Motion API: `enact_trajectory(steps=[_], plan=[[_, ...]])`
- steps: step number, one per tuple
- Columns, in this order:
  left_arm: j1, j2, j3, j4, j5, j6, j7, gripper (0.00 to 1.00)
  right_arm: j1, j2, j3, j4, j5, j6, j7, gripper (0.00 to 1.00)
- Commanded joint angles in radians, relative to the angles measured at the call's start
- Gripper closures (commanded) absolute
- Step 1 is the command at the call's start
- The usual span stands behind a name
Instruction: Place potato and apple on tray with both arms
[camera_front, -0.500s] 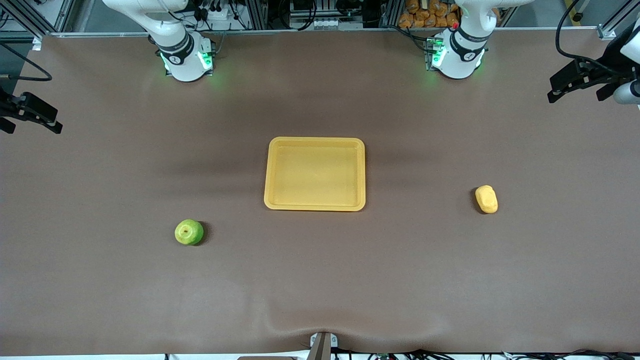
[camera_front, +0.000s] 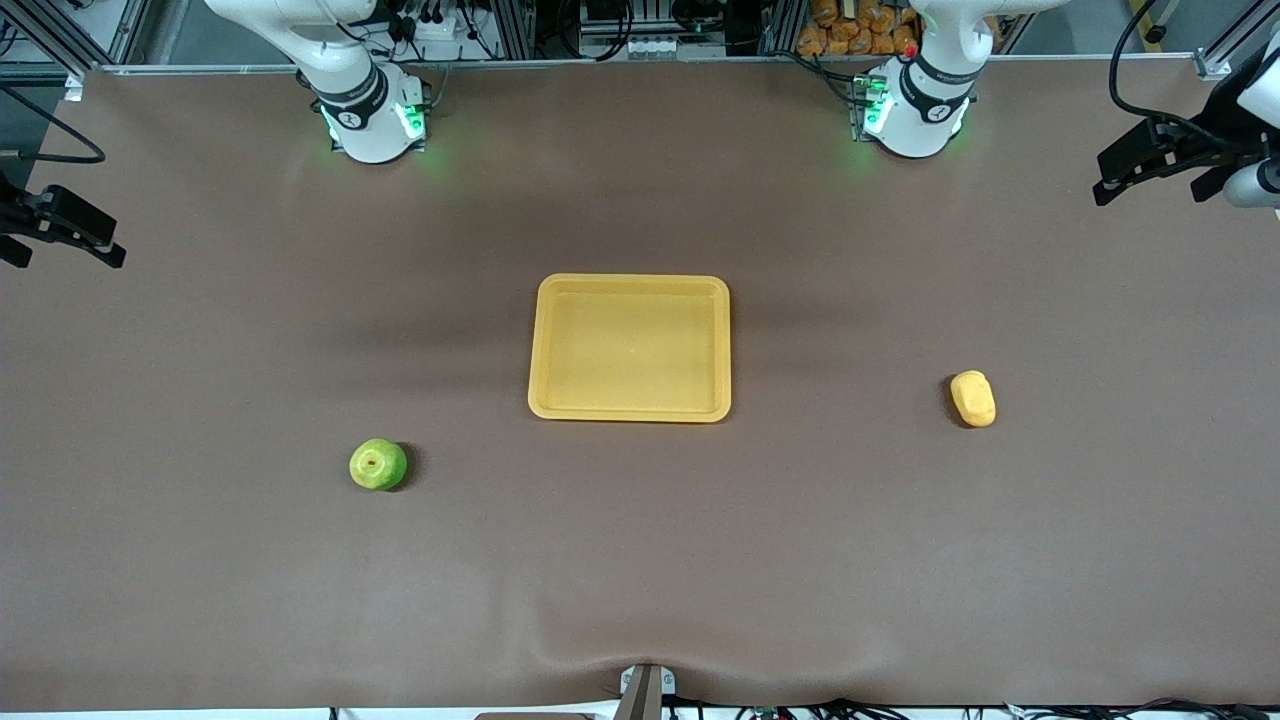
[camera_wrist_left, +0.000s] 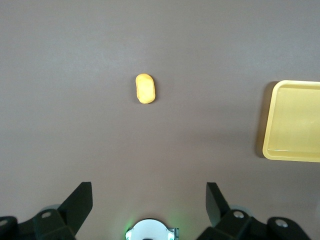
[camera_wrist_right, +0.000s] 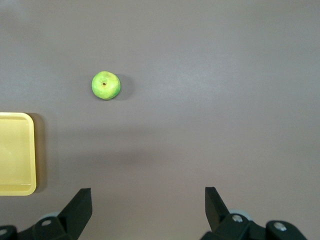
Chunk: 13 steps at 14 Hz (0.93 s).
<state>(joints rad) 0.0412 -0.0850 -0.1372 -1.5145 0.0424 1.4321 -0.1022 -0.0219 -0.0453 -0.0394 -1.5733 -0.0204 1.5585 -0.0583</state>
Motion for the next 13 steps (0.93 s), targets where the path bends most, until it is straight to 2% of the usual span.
enact_trajectory(steps=[1, 6, 13], plan=[[-0.001, -0.004, 0.013, 0.002, -0.013, -0.007, 0.019, 0.00, 0.007, -0.013, 0.000, -0.014, -0.023, 0.006, 0.017, 0.00], [-0.004, 0.007, 0.007, -0.019, -0.007, -0.016, 0.003, 0.00, 0.007, -0.013, 0.000, -0.011, -0.023, 0.003, 0.017, 0.00], [0.009, 0.001, 0.008, -0.130, 0.001, 0.089, 0.002, 0.00, 0.004, -0.007, -0.002, -0.007, -0.021, 0.002, 0.018, 0.00]])
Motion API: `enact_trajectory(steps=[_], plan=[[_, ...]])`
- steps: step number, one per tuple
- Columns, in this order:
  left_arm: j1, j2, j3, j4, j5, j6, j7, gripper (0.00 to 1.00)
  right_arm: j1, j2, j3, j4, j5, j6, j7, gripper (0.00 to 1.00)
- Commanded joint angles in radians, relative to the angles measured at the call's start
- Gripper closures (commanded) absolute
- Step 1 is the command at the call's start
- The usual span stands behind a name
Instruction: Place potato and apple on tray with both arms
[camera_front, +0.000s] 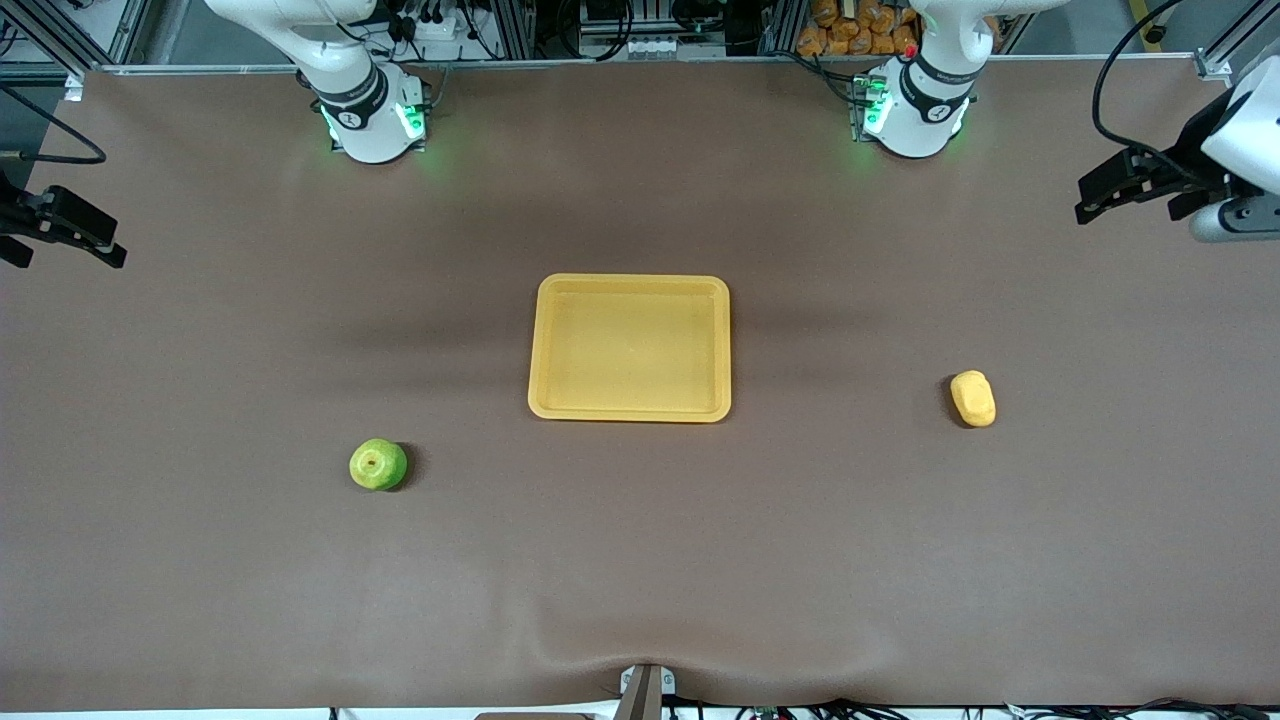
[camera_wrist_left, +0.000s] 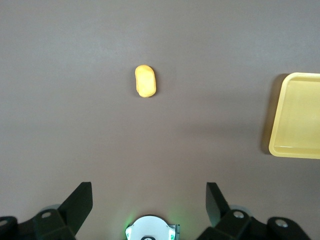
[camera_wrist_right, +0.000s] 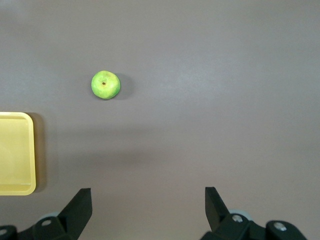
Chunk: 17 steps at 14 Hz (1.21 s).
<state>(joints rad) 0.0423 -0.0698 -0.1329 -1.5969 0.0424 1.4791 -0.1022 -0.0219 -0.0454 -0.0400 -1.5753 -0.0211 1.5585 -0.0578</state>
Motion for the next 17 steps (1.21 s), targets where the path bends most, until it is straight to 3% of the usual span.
enact_trajectory(steps=[1, 17], plan=[[0.022, -0.019, 0.003, -0.072, 0.001, 0.065, 0.003, 0.00, 0.004, -0.007, -0.001, -0.002, -0.020, 0.002, 0.018, 0.00], [0.077, 0.014, 0.001, -0.429, 0.002, 0.539, 0.001, 0.00, -0.013, 0.059, -0.006, 0.011, -0.022, 0.009, 0.027, 0.00]])
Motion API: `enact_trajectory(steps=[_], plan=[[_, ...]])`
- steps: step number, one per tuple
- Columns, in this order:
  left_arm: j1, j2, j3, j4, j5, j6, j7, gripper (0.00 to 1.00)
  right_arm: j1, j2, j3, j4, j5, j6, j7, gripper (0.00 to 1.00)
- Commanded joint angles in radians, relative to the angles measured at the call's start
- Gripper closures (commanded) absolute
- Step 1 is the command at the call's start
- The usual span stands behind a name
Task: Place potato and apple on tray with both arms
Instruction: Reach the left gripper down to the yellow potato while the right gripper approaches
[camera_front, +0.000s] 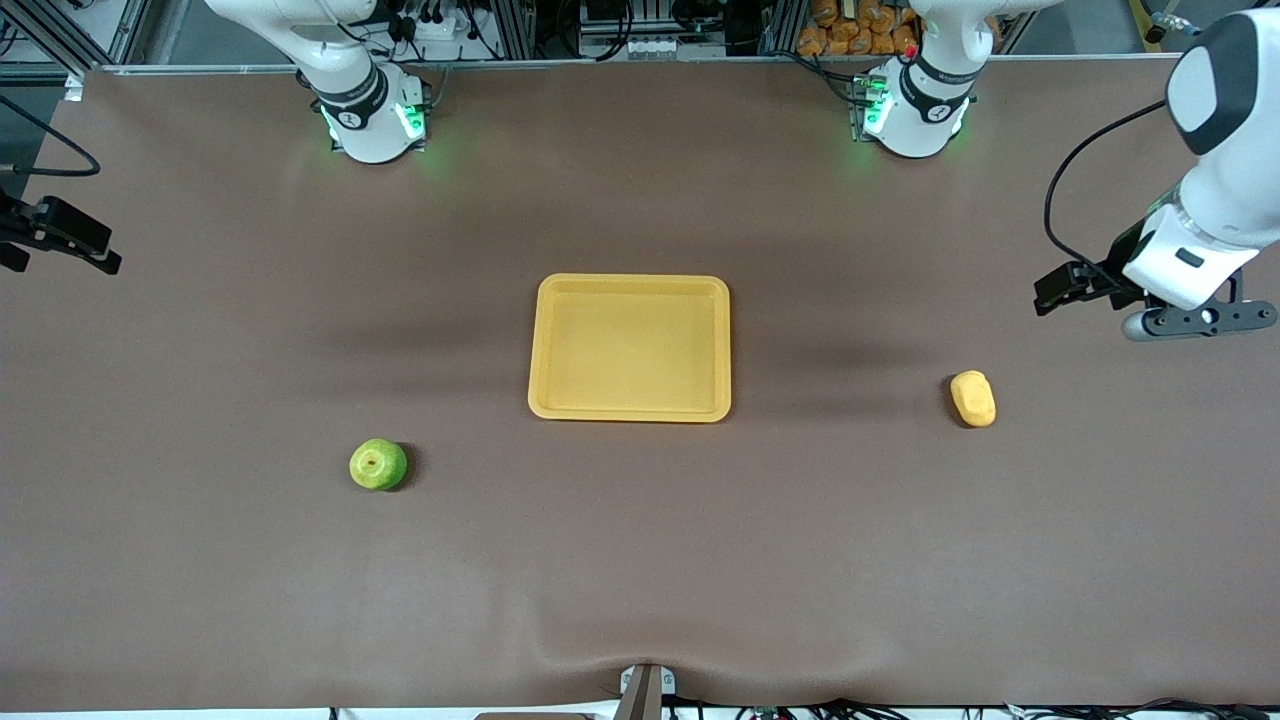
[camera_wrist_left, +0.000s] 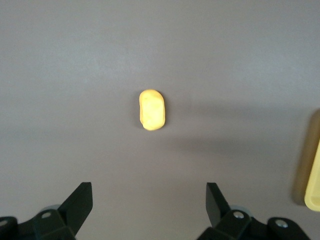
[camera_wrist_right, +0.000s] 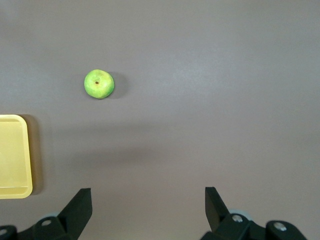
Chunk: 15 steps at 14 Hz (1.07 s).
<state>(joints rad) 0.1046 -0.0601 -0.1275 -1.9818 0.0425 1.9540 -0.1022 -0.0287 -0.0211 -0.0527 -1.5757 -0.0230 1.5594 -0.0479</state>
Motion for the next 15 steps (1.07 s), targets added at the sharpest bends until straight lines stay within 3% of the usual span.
enact_trajectory(steps=[1, 15], plan=[[0.015, 0.020, -0.004, -0.064, 0.002, 0.103, 0.001, 0.00, -0.010, 0.039, 0.007, 0.013, -0.018, 0.008, 0.017, 0.00], [0.047, 0.290, 0.002, -0.121, 0.002, 0.468, -0.001, 0.00, 0.006, 0.145, 0.010, 0.011, 0.001, 0.070, 0.010, 0.00]])
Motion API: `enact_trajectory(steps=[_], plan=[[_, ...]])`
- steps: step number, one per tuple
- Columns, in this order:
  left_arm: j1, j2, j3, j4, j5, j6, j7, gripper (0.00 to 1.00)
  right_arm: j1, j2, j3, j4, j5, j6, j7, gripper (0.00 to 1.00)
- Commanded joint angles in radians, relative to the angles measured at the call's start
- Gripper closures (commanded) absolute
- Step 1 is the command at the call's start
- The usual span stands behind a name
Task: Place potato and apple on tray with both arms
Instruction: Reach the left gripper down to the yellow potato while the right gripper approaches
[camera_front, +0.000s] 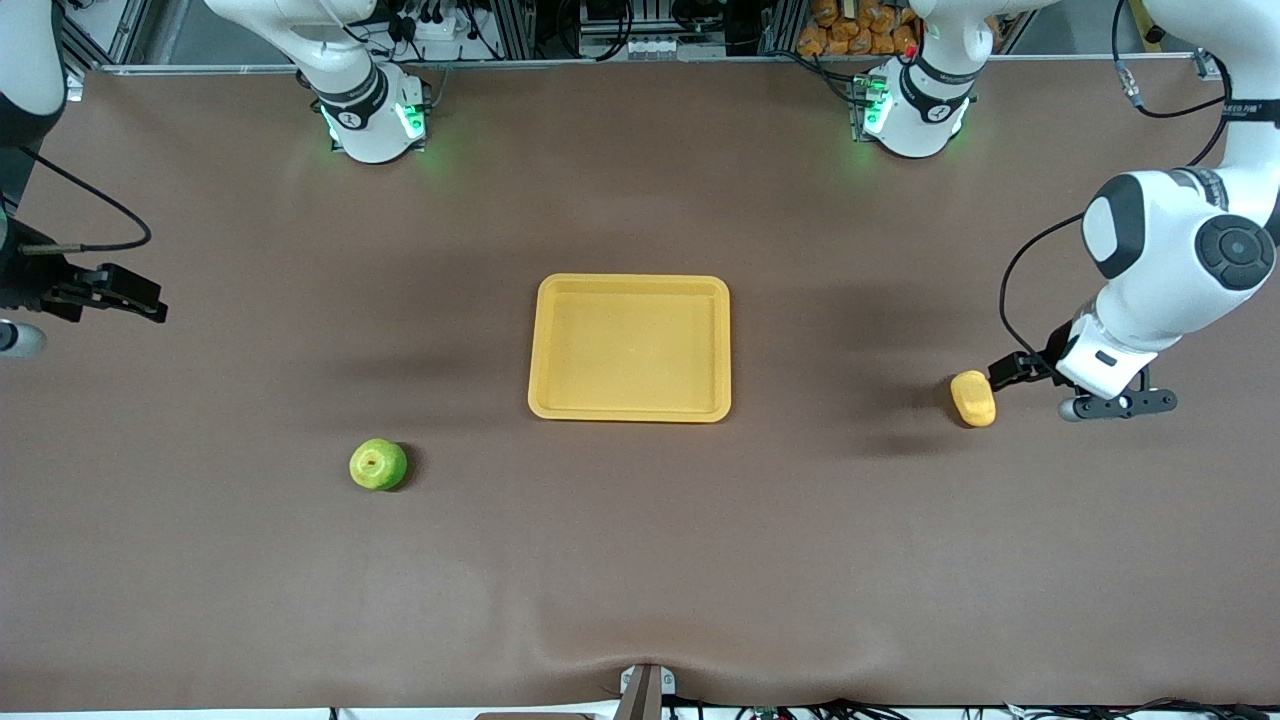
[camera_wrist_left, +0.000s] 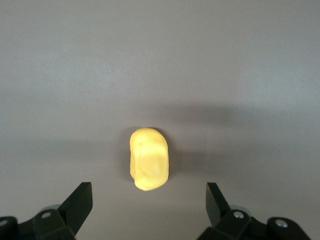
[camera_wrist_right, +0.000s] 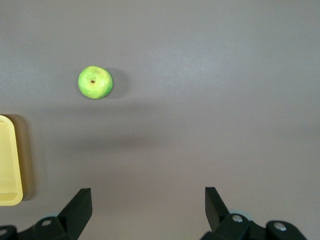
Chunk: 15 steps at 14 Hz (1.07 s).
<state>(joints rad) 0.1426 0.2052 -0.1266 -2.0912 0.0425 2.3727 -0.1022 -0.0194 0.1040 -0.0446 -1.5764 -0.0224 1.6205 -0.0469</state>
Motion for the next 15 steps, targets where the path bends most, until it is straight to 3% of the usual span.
enact_trajectory(steps=[1, 15], plan=[[0.014, 0.046, 0.001, -0.012, 0.002, 0.071, -0.001, 0.00, -0.002, 0.034, 0.002, 0.013, 0.001, 0.009, 0.009, 0.00], [0.020, 0.192, 0.002, -0.047, 0.002, 0.252, -0.036, 0.00, 0.061, 0.178, 0.005, 0.012, 0.001, 0.133, 0.019, 0.00]])
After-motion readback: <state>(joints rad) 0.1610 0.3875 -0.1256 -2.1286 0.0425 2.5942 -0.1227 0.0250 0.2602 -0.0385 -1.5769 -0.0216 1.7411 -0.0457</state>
